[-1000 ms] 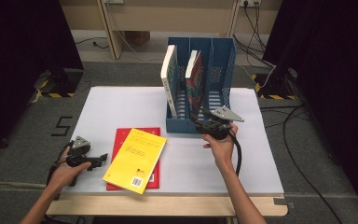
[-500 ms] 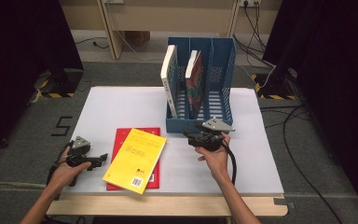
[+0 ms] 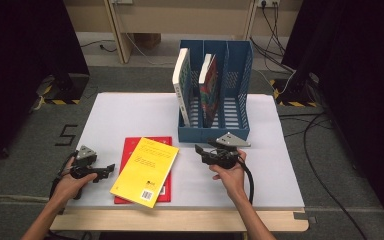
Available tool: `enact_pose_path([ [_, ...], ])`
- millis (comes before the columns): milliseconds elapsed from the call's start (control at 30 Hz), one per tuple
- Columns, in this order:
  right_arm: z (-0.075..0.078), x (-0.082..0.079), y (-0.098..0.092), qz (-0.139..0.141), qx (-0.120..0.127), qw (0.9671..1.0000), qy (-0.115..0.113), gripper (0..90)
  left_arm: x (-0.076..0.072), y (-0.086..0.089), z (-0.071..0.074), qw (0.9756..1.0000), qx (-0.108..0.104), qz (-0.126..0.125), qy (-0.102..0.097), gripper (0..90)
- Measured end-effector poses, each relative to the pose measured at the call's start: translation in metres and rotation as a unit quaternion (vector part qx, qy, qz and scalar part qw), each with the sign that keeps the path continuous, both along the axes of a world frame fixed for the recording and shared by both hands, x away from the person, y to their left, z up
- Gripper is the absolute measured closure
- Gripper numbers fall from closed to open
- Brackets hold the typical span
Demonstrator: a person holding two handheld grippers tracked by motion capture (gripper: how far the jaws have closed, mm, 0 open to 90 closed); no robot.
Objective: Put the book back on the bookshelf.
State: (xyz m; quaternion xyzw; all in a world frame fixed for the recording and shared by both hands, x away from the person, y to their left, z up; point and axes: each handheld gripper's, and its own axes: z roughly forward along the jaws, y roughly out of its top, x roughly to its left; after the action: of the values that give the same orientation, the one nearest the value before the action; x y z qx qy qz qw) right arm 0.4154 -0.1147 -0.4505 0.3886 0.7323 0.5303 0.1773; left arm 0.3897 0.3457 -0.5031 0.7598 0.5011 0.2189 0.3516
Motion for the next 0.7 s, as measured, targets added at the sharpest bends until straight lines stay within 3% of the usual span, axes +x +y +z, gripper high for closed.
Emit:
enact_pose_path([
  [233,-0.005,-0.002,0.004,0.009,-0.005,0.9999,0.009,40.8,-0.001,0.003,0.004,0.9999,-0.009,0.010,-0.009,14.8],
  [500,-0.007,-0.002,0.008,0.015,-0.006,0.9998,0.012,40.8,-0.005,-0.007,0.008,0.9996,-0.021,-0.012,-0.016,14.8],
  [700,-0.012,-0.005,0.016,0.028,-0.012,0.9994,0.018,40.8,-0.007,-0.015,0.007,0.9992,-0.021,-0.033,-0.004,14.8],
])
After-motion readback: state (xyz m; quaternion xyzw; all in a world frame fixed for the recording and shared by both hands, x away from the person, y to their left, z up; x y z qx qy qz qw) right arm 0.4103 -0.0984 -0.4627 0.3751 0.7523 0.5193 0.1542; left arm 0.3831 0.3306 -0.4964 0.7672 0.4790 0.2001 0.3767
